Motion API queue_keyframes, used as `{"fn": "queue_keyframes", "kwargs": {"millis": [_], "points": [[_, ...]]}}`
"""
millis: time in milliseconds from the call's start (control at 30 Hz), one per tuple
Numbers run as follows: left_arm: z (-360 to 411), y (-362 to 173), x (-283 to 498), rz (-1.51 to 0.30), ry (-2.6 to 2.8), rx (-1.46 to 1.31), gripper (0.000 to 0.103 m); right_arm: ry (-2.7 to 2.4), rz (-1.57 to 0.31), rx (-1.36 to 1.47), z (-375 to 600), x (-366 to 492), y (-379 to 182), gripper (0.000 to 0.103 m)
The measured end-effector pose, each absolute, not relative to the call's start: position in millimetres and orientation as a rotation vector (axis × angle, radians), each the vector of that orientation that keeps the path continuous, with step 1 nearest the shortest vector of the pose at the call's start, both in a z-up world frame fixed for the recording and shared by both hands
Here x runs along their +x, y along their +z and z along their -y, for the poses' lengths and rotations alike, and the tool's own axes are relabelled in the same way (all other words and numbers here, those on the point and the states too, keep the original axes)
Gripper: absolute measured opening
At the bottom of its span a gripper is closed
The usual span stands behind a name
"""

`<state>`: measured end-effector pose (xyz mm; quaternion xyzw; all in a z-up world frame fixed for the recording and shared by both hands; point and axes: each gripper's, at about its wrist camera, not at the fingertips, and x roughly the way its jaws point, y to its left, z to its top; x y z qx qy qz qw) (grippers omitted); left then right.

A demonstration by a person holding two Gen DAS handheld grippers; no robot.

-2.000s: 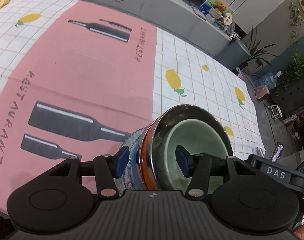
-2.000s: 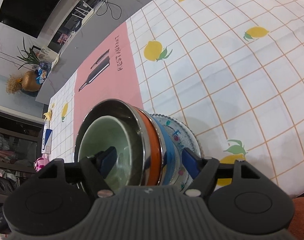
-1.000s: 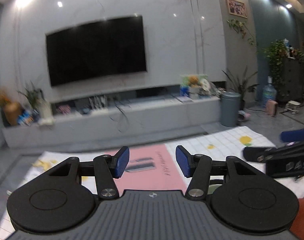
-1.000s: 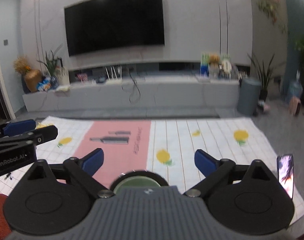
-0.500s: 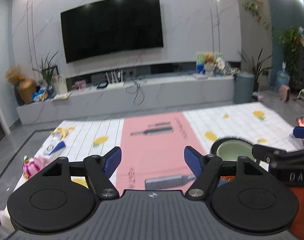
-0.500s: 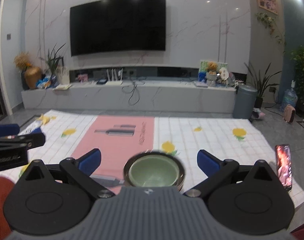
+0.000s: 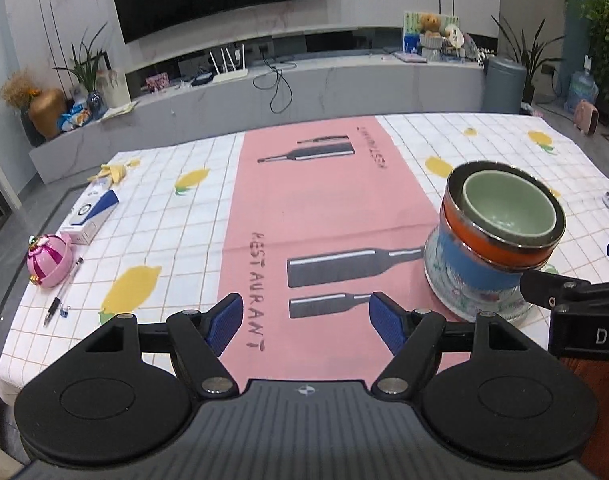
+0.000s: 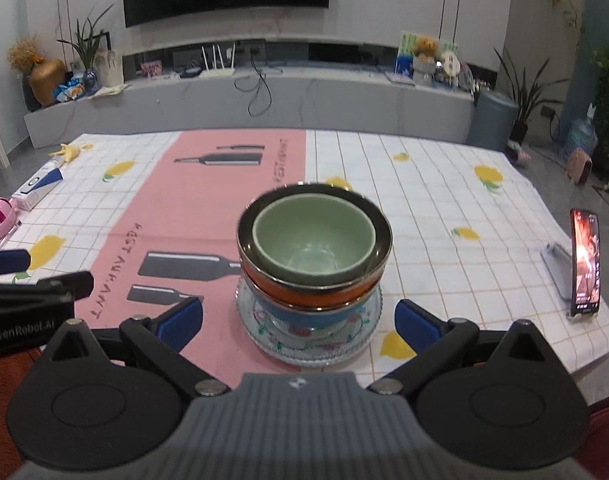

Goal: Organize plates and bowls

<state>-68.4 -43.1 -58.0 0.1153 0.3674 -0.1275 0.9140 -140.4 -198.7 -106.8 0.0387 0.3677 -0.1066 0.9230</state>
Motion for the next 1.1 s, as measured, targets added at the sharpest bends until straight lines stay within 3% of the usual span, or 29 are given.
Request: {"fn": "queue_keyframes", "kwargs": {"millis": [1100], "points": [[38.9, -57.3, -66.8, -0.763, -0.243, 0.235, 0.085, -0.211, -0.772, 0.066, 197.9, -136.1, -106.9, 0.1]]}}
